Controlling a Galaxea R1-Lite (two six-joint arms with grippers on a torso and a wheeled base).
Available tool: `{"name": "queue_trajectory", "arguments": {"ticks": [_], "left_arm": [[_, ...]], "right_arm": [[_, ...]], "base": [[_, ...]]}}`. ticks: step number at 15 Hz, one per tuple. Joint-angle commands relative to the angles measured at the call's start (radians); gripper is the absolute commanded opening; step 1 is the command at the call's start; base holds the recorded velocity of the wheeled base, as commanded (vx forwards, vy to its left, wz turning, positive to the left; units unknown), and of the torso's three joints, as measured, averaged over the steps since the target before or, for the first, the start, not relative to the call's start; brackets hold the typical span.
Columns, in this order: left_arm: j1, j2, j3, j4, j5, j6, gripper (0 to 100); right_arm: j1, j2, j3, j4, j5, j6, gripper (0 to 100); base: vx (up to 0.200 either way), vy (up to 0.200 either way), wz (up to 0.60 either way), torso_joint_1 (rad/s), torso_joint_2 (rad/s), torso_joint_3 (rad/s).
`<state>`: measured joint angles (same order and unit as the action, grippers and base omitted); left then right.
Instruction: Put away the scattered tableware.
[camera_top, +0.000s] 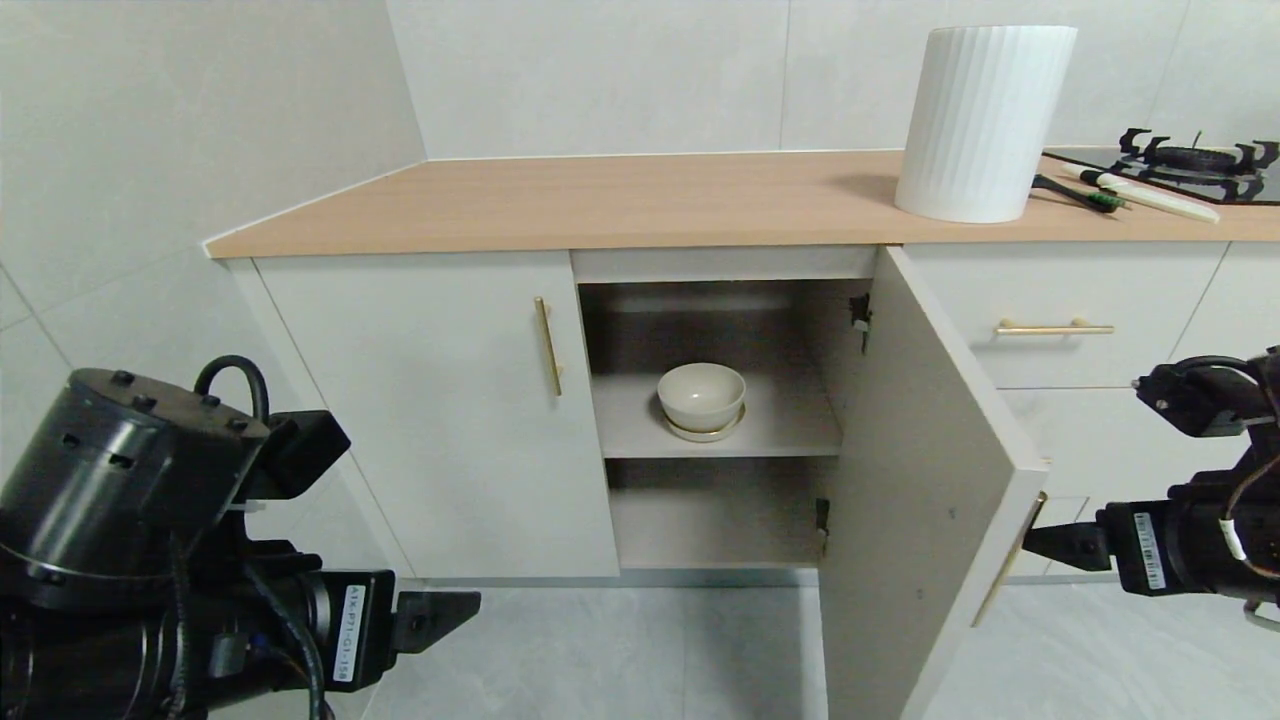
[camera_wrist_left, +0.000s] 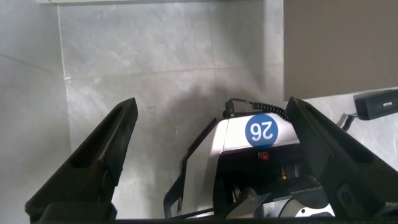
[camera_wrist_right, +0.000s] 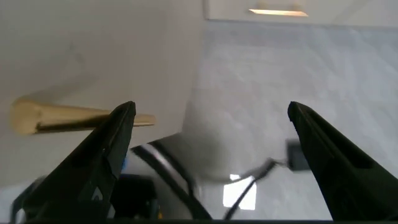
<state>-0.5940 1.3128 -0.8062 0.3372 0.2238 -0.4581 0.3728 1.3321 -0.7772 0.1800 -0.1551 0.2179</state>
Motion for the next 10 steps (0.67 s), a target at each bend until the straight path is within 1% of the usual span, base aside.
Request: {"name": "queue_trajectory", "arguments": {"ticks": [1, 4, 6, 7, 9, 10], "left_arm": [[0.000, 0.002, -0.002, 0.000, 0.000, -0.001, 100], [0.000, 0.002, -0.002, -0.001, 0.000, 0.001, 100], [0.000, -0.003, -0.005, -0.001, 0.000, 0.001, 100], [0.000, -0.003, -0.005, -0.010, 0.000, 0.001, 100], [0.002, -0.004, -0.002, -0.037, 0.002, -0.001, 100], [0.016, -0.003, -0.004, -0.041, 0.006, 0.001, 100]], "right_arm": [[0.064, 0.053, 0.001, -0.045, 0.012, 0.003, 100], [0.124, 0.156, -0.025, -0.132, 0.020, 0.000, 100], [0.164, 0.268, -0.111, -0.157, 0.028, 0.000, 100], [0.184, 0.323, -0.157, -0.159, 0.057, 0.001, 100], [0.193, 0.406, -0.247, -0.160, 0.086, 0.001, 100], [0.193, 0.463, -0.310, -0.160, 0.086, 0.008, 100]], "base": [[0.000, 0.000, 0.00, 0.000, 0.00, 0.000], [0.000, 0.000, 0.00, 0.000, 0.00, 0.000], [0.000, 0.000, 0.00, 0.000, 0.00, 0.000], [0.000, 0.000, 0.00, 0.000, 0.00, 0.000], [0.000, 0.000, 0.00, 0.000, 0.00, 0.000], [0.000, 0.000, 0.00, 0.000, 0.00, 0.000]]}}
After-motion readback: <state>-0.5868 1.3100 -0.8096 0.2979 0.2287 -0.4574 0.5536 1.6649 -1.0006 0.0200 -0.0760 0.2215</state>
